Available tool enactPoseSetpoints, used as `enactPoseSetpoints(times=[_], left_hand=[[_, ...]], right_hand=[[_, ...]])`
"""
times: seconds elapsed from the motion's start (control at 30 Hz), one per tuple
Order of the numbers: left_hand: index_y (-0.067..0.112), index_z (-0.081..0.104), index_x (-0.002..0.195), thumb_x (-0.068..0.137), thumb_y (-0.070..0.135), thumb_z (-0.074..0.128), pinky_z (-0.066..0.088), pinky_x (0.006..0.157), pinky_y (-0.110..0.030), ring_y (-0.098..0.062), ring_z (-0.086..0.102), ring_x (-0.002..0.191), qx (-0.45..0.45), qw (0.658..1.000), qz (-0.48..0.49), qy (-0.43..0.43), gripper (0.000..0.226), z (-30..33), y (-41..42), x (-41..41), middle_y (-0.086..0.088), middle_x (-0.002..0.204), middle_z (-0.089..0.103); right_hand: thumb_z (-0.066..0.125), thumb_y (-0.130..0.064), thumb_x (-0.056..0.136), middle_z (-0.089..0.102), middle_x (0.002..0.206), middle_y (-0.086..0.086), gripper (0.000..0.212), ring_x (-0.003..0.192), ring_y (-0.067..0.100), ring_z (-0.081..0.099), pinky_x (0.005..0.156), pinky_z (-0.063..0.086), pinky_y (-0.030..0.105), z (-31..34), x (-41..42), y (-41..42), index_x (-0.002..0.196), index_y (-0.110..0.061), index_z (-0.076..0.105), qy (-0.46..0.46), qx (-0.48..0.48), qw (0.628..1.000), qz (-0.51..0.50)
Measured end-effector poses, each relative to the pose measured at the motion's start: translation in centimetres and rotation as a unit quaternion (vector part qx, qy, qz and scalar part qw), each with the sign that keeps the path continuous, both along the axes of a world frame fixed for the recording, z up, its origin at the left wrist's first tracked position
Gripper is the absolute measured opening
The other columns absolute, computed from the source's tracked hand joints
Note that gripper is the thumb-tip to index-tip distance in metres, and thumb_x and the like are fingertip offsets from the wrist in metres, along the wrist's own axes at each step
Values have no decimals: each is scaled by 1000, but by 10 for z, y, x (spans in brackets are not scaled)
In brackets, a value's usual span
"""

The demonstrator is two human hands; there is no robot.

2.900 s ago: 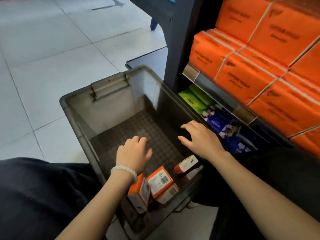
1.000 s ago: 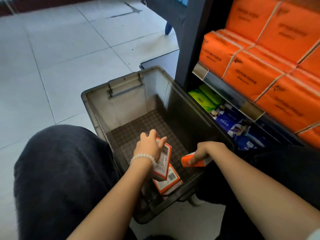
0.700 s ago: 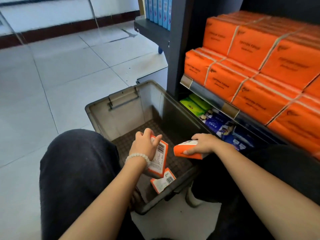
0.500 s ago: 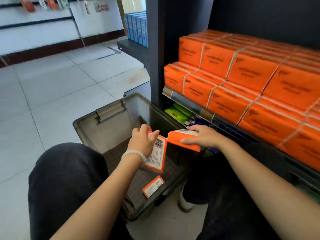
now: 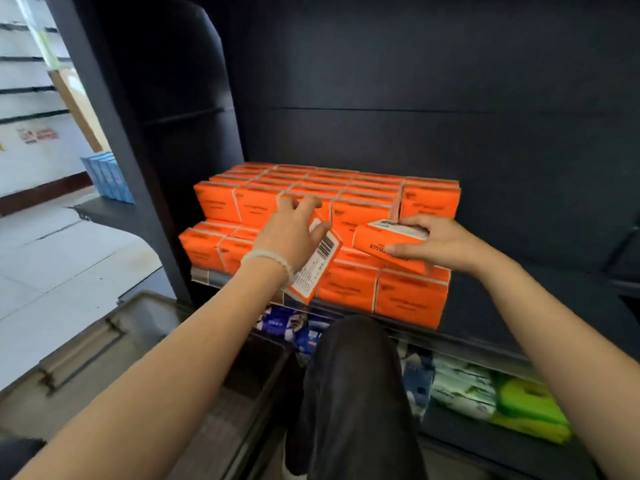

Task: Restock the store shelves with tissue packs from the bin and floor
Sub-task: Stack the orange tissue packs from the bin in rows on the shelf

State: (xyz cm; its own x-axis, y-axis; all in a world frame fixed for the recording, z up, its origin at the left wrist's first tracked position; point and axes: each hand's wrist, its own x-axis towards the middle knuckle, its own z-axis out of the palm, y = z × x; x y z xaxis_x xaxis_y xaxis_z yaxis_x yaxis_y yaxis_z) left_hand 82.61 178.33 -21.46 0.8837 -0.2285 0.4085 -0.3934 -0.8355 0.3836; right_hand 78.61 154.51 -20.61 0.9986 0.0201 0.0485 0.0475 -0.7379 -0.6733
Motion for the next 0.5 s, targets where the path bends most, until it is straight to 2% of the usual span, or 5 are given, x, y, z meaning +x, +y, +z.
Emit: enactPoseSetpoints(times=[0.13, 0.33, 0.43, 0.5], left_hand=[[19, 48, 130, 91, 38, 56, 45, 89, -44, -35, 50, 110, 75, 996, -43, -33, 44, 0, -36, 16, -14, 125, 45], [21, 43, 133, 91, 42, 54, 48, 78, -40, -28, 48, 116, 151, 984, -82, -50, 49, -20, -72, 39, -8, 129, 43], [19, 38, 135, 89, 46, 54, 52, 82, -42, -26, 49, 115, 172, 981, -78, -48, 56, -29, -79, 46, -7, 129, 45], [16, 36, 133, 89, 49, 52, 52, 82, -40, -24, 52, 111, 173, 981, -68, -58, 57, -30, -80, 46, -6, 126, 48]], right_hand=[[76, -45, 72, 52, 129, -2, 71, 111, 14, 50, 90, 39, 22, -16, 2, -37, 134, -25, 48, 18, -14, 999, -35], [78, -45, 70, 51, 121, -6, 70, 105, 11, 51, 85, 40, 21, -46, 21, -62, 131, -26, 50, 21, -8, 999, -28], [77, -47, 69, 45, 127, -5, 74, 121, 15, 42, 98, 34, 24, -59, 27, -66, 134, -25, 48, -7, -57, 998, -22], [76, -52, 68, 35, 143, -2, 79, 136, 20, 23, 110, 23, 34, -67, 27, -68, 137, -29, 45, -22, -86, 996, -28]])
